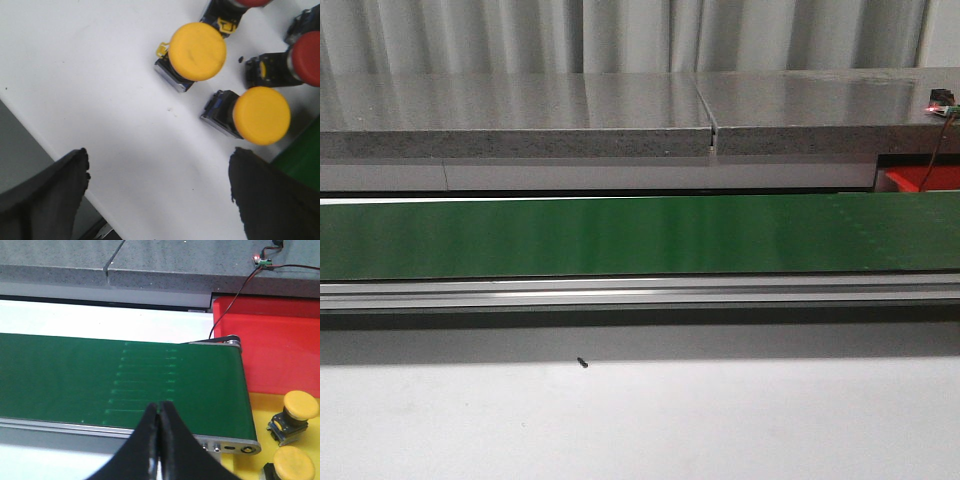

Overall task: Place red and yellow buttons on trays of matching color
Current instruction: 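Lower the left gripper onto a third yellow button on the table and grasp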

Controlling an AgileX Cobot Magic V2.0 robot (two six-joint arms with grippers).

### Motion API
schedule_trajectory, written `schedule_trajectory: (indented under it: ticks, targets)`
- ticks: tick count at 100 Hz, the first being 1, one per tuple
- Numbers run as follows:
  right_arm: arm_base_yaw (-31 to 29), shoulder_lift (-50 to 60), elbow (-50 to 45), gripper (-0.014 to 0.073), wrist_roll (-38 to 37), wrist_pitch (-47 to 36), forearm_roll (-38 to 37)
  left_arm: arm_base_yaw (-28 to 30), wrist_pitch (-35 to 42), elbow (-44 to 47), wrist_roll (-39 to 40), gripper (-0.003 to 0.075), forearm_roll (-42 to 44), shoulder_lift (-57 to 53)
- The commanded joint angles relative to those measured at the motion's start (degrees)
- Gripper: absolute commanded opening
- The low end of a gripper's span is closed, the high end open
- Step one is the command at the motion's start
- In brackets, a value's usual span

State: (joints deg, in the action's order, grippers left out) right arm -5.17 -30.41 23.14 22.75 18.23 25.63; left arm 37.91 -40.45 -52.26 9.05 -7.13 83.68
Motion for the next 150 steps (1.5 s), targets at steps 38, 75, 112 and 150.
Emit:
schedule_trajectory:
  ticks: [38, 75, 112, 150]
  targets:
    - [0.0, 0.1, 1.5, -0.0066, 0.4, -3.4, 0.1, 0.5, -0.6, -14.4, -0.2, 0.0564, -2.0, 9.0]
    - [0.0, 0.1, 1.5, -0.0066, 0.4, -3.4, 0.1, 0.5, -3.7, -19.9, -2.1, 0.0564, -4.0, 16.6]
    - [0.0, 0.1, 1.5, -0.0066, 0.4, -3.4, 0.1, 0.5, -3.3, -19.9, -4.2, 0.0437, -4.4, 19.1]
    - [0.0, 0.1, 1.5, -0.0066, 0.4, -3.4, 0.1, 0.5, -6.0, -19.9, -4.6, 0.0104, -3.8, 15.9]
